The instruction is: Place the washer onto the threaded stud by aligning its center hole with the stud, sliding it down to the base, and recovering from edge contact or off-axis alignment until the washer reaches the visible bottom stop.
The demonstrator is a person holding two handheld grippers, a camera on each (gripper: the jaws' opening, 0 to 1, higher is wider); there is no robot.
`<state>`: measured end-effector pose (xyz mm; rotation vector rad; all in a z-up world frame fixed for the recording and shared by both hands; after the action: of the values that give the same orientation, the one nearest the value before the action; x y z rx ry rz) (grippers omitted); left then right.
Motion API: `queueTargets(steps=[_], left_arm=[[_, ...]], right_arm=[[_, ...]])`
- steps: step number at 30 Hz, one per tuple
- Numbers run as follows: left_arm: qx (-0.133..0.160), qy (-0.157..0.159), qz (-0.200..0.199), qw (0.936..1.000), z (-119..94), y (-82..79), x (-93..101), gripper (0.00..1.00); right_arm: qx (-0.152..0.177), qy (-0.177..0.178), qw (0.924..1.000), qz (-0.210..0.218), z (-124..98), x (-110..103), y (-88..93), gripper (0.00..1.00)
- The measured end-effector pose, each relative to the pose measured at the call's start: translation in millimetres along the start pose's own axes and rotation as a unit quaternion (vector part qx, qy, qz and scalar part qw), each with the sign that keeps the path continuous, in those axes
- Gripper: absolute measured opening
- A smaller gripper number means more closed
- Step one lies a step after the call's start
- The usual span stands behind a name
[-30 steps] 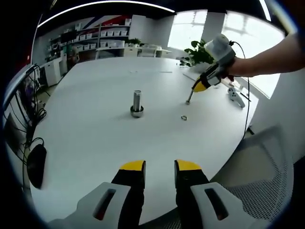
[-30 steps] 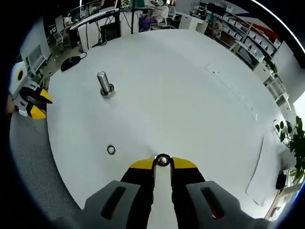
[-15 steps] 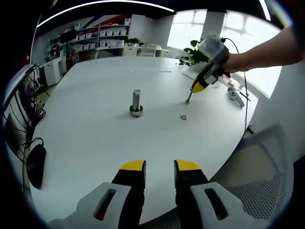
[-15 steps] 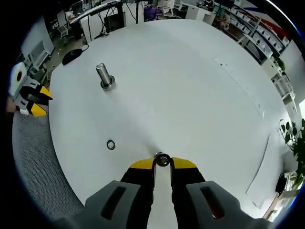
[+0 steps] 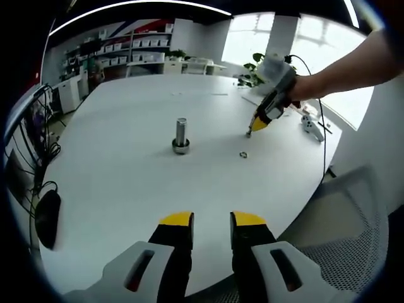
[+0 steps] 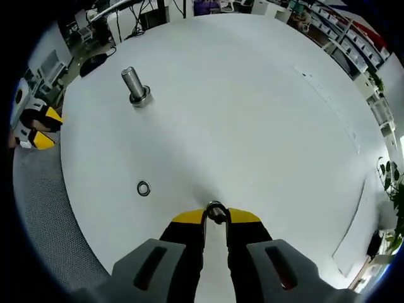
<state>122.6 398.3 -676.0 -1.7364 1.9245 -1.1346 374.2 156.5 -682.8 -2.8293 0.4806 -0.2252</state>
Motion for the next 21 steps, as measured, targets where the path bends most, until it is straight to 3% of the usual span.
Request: queueTargets(steps=[21], left_arm=[[-0.001,-0.001,0.0,1.0,0.2,0.3,-0.5,0.21]], right_arm=[[-0.011,-0.015,0.9997,0.014,9.0,-2.4,2.1,0.17]])
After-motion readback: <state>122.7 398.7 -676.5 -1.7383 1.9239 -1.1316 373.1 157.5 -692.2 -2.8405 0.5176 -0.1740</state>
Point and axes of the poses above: the point that each gripper's makers call its tool centre point, and the gripper's own axes: z roughly forward along the fingers, x roughly to its right, y roughly out of its underside, the point moved 10 cm from there along -z, roughly backward along the fingers, and after that the axes turned 6 degrees about -z, right-handed, at the moved point
